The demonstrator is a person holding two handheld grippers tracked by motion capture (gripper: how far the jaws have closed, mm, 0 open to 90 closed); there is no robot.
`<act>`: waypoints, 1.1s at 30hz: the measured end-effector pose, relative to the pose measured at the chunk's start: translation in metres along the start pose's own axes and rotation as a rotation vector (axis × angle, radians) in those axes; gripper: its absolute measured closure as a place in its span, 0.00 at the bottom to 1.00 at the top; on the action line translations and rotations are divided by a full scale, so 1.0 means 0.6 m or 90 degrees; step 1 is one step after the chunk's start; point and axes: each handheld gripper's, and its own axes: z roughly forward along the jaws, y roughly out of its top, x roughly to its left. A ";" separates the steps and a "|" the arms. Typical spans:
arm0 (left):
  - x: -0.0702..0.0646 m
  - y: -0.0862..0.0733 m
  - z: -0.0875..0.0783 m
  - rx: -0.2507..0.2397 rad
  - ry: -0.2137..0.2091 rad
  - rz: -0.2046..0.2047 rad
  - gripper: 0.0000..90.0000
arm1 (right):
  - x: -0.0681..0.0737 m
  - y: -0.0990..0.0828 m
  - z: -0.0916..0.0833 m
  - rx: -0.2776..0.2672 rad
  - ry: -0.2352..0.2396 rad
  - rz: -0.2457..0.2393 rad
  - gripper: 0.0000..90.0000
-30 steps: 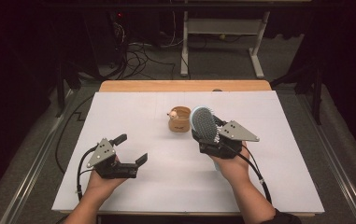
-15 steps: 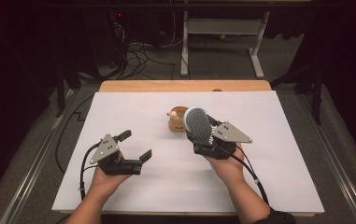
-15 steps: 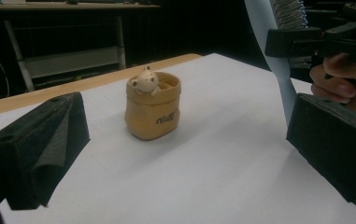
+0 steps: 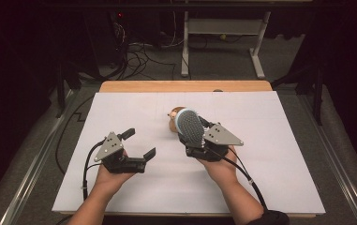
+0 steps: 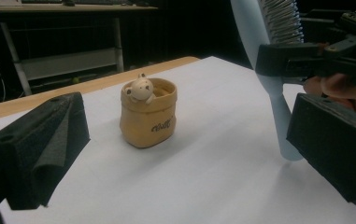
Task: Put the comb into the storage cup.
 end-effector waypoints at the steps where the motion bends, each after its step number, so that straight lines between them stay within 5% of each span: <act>1: 0.001 0.000 0.001 0.001 0.000 0.000 0.00 | 0.002 0.000 0.002 0.003 0.000 -0.003 0.23; 33: -0.025 0.032 0.020 0.002 -0.023 0.004 0.01 | 0.042 -0.010 0.013 -0.010 0.025 -0.025 0.23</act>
